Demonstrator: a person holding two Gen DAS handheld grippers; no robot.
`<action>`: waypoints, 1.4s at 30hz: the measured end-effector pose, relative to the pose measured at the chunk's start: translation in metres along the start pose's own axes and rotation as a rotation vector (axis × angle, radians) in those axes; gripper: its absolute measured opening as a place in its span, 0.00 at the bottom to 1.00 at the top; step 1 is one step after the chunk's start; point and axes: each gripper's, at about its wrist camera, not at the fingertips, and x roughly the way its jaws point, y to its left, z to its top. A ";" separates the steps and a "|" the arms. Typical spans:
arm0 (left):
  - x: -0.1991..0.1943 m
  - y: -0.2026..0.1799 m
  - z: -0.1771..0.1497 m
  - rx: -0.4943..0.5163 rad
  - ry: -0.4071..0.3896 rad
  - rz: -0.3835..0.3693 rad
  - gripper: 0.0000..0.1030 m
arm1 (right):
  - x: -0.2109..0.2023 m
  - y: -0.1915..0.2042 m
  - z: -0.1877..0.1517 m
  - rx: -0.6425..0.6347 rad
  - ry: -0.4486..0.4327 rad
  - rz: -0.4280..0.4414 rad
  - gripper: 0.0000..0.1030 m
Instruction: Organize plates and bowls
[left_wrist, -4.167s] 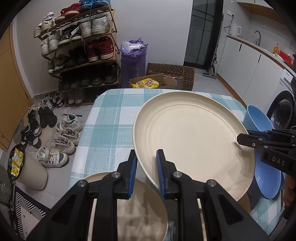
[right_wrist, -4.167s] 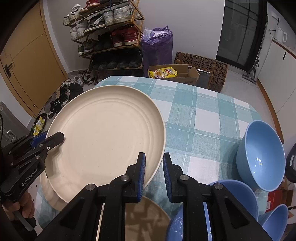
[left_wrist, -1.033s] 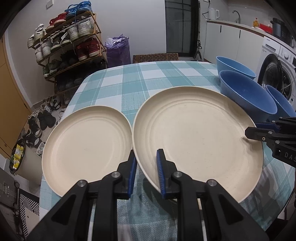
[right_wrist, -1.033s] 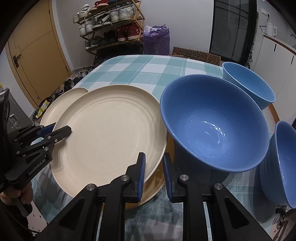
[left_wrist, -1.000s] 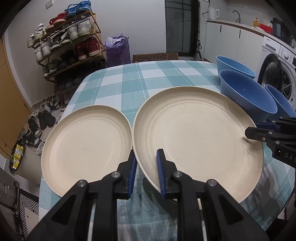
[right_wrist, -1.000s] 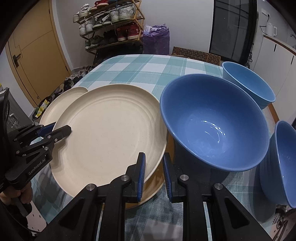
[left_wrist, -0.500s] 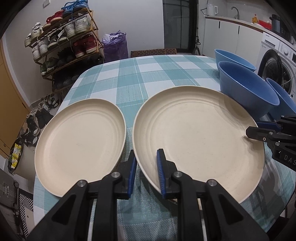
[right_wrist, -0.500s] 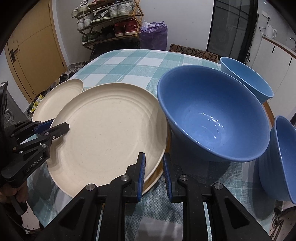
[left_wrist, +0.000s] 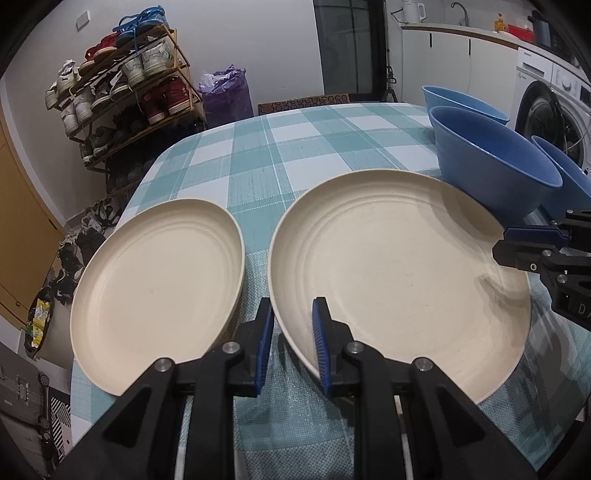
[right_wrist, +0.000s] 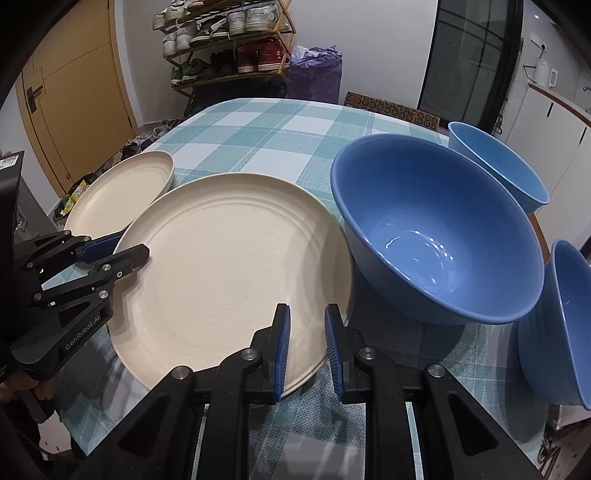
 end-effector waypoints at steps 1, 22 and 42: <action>0.000 0.000 -0.001 0.002 -0.003 0.002 0.19 | 0.000 0.000 0.000 0.000 0.000 0.002 0.19; -0.018 0.022 0.001 -0.094 -0.017 -0.069 0.50 | -0.012 -0.002 0.011 0.034 -0.025 0.099 0.60; -0.049 0.068 0.000 -0.242 -0.078 -0.036 1.00 | -0.026 0.029 0.038 -0.082 -0.082 0.159 0.99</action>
